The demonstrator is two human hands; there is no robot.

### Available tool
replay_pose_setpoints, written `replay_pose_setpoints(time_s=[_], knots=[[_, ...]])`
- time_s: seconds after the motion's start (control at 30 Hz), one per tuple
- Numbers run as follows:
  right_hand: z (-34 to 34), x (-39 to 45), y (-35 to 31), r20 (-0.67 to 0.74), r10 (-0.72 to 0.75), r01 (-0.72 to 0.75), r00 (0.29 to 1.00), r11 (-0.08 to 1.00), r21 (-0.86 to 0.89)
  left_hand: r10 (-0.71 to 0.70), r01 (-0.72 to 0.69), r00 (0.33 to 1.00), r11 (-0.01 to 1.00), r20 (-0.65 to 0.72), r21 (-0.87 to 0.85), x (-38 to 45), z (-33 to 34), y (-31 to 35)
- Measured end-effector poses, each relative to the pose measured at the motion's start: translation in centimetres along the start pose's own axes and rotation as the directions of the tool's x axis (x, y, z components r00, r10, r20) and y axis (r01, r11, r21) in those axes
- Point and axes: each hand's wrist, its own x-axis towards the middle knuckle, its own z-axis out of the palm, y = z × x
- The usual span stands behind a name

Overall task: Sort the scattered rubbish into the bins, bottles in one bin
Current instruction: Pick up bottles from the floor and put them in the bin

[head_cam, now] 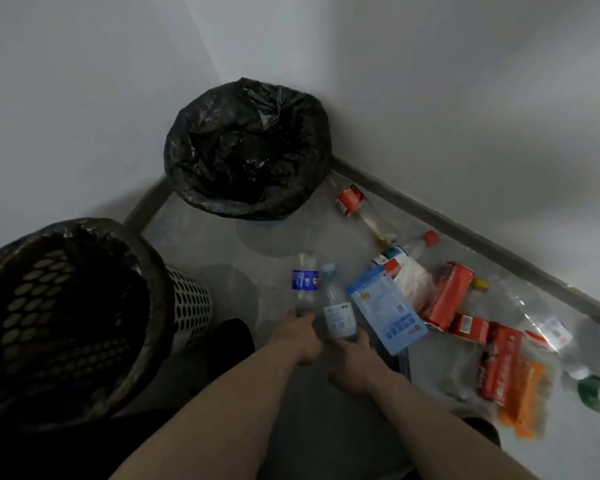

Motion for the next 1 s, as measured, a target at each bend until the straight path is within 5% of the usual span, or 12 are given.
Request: replay_pose_setpoints(time_s=[0.23,0.53,0.8,1.0], knots=[[-2.2,-4.5,0.0,-0.014,0.050,-0.049,0.999,0.999,0.012,-0.024,0.029,0.996,0.998,-0.086,0.062,-4.6,-2.0,0.2],[-7.3,-17.4,-5.1,-0.173,-0.056,0.077,0.983,0.991,0.113,0.093,-0.060,0.968,0.987,-0.231,0.149,-18.0,-12.6,2.0],[-9.6,-30.2,-11.0,-0.472,-0.176,0.341,0.864,0.894,0.291,0.213,-0.228,0.820,0.973,-0.532,0.038,-32.8,-19.2,-2.0],[-8.0,-35.7,-16.2,-0.649,-0.181,0.472,0.739,0.827,0.306,0.181,-0.299,0.767,0.950,-0.615,-0.093,-39.8,-21.2,-9.6]])
